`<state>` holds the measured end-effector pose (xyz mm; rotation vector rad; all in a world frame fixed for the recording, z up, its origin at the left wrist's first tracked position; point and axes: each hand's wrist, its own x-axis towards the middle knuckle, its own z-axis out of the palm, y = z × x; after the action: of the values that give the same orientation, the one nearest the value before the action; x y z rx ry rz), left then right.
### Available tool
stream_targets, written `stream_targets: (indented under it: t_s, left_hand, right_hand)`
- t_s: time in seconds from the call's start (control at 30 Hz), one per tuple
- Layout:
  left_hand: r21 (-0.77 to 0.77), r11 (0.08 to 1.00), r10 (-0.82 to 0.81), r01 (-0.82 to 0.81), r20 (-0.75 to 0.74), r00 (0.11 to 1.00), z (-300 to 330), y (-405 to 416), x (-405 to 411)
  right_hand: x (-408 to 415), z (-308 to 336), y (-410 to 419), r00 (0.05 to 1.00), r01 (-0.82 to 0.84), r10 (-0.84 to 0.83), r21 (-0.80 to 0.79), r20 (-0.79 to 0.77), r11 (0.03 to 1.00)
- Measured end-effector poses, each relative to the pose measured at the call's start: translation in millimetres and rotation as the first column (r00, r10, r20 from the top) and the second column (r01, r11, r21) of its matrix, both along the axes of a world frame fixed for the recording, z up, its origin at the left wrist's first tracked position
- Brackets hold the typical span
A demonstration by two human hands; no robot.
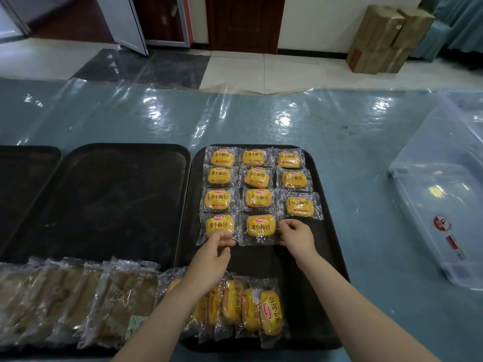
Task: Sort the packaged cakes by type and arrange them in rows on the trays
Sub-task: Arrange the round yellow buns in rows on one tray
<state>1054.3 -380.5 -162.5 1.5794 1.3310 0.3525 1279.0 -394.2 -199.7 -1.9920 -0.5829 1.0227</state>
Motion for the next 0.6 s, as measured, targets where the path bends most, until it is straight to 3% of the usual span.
stream_targets:
  t_s: [0.3,0.6]
  left_hand:
    - [0.025,0.999,-0.037,0.038,-0.045,0.998,4,-8,-2]
    - [0.119,0.989,-0.073,0.084,-0.095,0.993,12,-26,-10]
  right_hand:
    - [1,18,-17,0.973,-0.133,0.141,-0.056,0.181,0.990]
    - [-13,27,-55,0.952,-0.231,0.231,-0.025,0.200,0.973]
